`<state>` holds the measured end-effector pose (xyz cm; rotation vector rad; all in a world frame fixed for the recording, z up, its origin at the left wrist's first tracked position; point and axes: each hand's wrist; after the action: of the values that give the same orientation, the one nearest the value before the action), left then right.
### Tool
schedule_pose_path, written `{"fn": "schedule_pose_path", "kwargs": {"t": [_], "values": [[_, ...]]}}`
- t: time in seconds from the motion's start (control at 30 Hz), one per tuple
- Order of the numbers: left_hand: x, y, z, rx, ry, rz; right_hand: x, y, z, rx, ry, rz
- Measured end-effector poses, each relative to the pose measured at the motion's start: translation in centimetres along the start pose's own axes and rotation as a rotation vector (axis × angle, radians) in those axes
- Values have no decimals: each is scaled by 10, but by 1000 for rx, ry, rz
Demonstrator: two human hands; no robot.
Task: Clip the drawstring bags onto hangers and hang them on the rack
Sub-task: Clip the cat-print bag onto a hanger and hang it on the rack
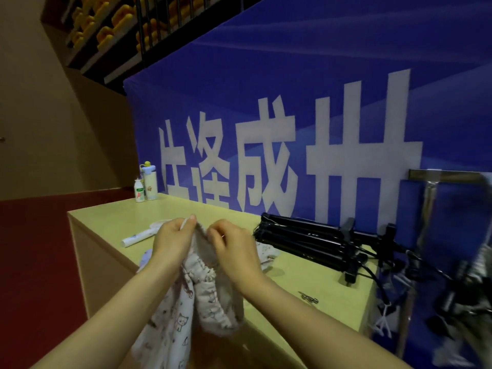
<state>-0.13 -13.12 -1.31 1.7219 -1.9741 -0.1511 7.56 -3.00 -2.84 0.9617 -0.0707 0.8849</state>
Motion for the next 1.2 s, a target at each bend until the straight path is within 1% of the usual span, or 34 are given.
{"fn": "schedule_pose_path", "kwargs": {"t": [0.03, 0.07, 0.13, 0.23, 0.3, 0.33, 0.4, 0.47, 0.57, 0.7, 0.77, 0.9, 1.07, 1.2], "values": [[-13, 3, 3, 8, -21, -5, 13, 5, -17, -47, 18, -92], [-22, 3, 5, 10, -32, -7, 24, 10, -34, -92, -11, -143], [-43, 3, 6, 12, -45, 2, 50, 18, -72, -195, -154, -169], [-64, 6, 9, -4, -53, 17, 81, 20, -127, -366, -425, -90], [-78, 12, 12, -10, -45, 23, 97, 19, -156, -466, -618, 38], [-83, 14, 13, -4, -42, 24, 104, 18, -166, -508, -690, 96], [-89, 17, 15, -1, -43, 19, 112, 14, -184, -563, -770, 159], [-94, 19, 19, 10, -33, 18, 114, 12, -199, -568, -803, 173], [-98, 26, 33, 27, -17, -8, 108, 15, -213, -506, -884, 171], [-100, 35, 51, 58, -16, -12, 103, 25, -222, -465, -960, 128], [-101, 38, 56, 67, -20, -10, 100, 30, -226, -452, -985, 135], [-101, 47, 63, 100, -23, 4, 91, 36, -234, -454, -920, 202], [-100, 47, 64, 122, -53, 20, 92, 33, -235, -491, -907, 206], [-99, 49, 67, 137, -75, 23, 94, 30, -234, -454, -918, 219]]}}
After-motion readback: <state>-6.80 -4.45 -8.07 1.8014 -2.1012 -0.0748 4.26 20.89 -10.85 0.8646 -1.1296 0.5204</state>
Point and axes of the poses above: each hand's wrist, its own y-axis towards the middle knuckle, its own x-axis out of the back of the hand, z = x × y, and after that the axes turned 8 degrees about y, right-handed
